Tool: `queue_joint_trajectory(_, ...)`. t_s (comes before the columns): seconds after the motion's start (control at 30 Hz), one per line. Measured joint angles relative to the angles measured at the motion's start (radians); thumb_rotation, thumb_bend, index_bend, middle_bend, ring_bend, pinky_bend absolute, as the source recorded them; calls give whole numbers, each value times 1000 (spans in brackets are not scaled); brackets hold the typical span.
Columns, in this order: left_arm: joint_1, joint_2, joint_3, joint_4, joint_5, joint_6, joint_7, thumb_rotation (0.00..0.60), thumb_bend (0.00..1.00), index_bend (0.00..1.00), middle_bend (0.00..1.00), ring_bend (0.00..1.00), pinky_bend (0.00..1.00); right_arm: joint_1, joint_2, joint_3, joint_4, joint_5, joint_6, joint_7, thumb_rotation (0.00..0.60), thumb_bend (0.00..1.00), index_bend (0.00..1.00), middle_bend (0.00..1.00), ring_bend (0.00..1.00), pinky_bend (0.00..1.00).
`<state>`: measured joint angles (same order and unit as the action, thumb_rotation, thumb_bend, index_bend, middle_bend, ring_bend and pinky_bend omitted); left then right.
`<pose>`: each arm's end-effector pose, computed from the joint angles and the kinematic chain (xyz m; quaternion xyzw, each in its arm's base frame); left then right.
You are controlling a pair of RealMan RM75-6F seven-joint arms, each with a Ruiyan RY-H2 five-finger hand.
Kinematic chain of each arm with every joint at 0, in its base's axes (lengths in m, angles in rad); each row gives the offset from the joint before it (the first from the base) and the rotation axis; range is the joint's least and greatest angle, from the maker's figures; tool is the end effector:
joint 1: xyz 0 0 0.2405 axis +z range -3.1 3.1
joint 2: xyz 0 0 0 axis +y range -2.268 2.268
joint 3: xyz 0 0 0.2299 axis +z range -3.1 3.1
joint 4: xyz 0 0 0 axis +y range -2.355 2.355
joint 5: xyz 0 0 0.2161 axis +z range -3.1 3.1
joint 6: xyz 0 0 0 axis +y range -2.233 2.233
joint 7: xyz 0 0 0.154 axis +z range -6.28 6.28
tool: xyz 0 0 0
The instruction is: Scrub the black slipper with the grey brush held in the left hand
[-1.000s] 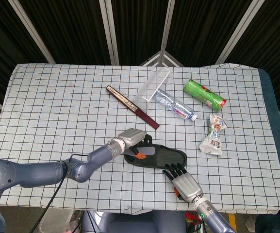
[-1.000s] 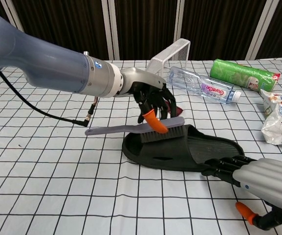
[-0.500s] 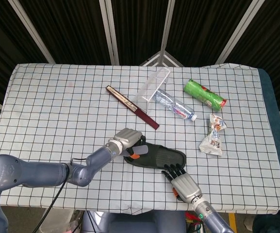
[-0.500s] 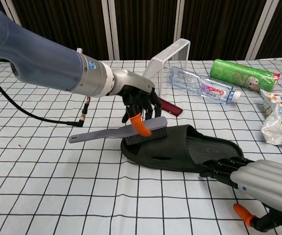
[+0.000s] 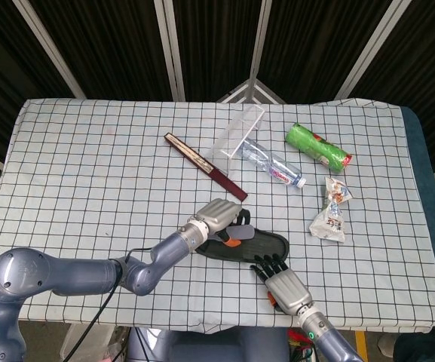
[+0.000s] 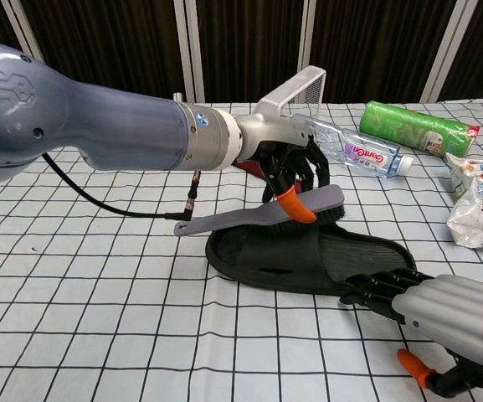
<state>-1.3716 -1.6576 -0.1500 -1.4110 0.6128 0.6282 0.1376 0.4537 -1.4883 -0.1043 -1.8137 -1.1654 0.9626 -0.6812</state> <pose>0.0330 0.3420 -0.1024 -0.7974 -0.4700 -0.3218 0.1993 -0.1707 -0.1762 -0.0591 0.8256 -0.4045 0.2153 0.3292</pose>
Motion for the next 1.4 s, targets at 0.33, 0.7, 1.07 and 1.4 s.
queue_joint_trajectory(0.33, -71, 93, 97, -66, -194, -70, 92, 600, 574, 648, 659, 521, 560, 13, 8, -2, -11, 13, 6, -9, 600, 681, 0, 0, 0, 0)
queue_joint_trajectory(0.7, -208, 260, 225, -268, -432, -40, 191, 600, 582, 649, 659, 521, 551, 7, 11, -14, -32, 4, 51, -27, 596, 682, 0, 0, 0, 0)
queue_joint_trajectory(1.07, -183, 421, 244, -412, -396, 14, 179, 600, 594, 644, 657, 517, 513, -12, 102, -39, -144, -53, 130, -57, 524, 678, 0, 0, 0, 0)
queue_joint_trajectory(1.4, -47, 469, 256, -439, -225, 19, 114, 600, 604, 608, 638, 511, 376, -70, 222, -52, -274, -179, 312, -112, 513, 640, 0, 0, 0, 0)
